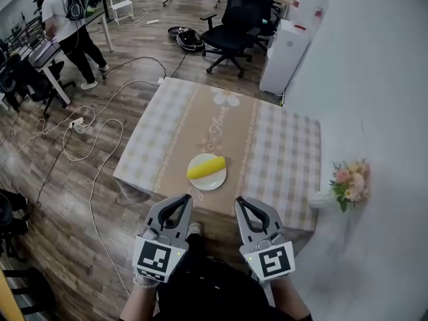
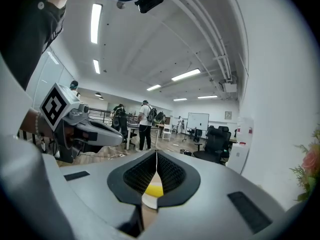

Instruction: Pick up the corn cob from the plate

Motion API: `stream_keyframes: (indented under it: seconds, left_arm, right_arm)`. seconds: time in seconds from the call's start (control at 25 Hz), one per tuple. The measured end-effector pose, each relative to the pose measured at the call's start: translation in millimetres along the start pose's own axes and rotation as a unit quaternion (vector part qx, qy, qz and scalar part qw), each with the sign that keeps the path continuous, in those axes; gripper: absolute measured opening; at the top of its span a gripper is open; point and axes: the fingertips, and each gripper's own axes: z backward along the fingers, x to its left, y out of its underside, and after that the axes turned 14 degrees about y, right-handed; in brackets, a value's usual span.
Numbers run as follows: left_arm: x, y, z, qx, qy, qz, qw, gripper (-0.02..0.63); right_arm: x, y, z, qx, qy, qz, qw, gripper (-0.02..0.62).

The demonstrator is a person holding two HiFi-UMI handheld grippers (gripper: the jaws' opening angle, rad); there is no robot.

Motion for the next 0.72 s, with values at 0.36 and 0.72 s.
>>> stream_keyframes:
  seconds: [0.36, 0.72]
  left_arm:
    - [53.5, -9.7, -37.8, 0.014, 0.031, -0.030, 0.9990, 0.012]
    - [96.7, -8.9, -71.5, 0.017, 0.065, -0.043, 0.9968, 0.012]
  right_arm:
    - [-13.5, -14.1, -58.1, 0.003, 0.032, 0.000, 0.999, 0.041]
    - [-19.5, -18.7, -105.7, 0.014, 0.062, 0.000, 0.998, 0.041]
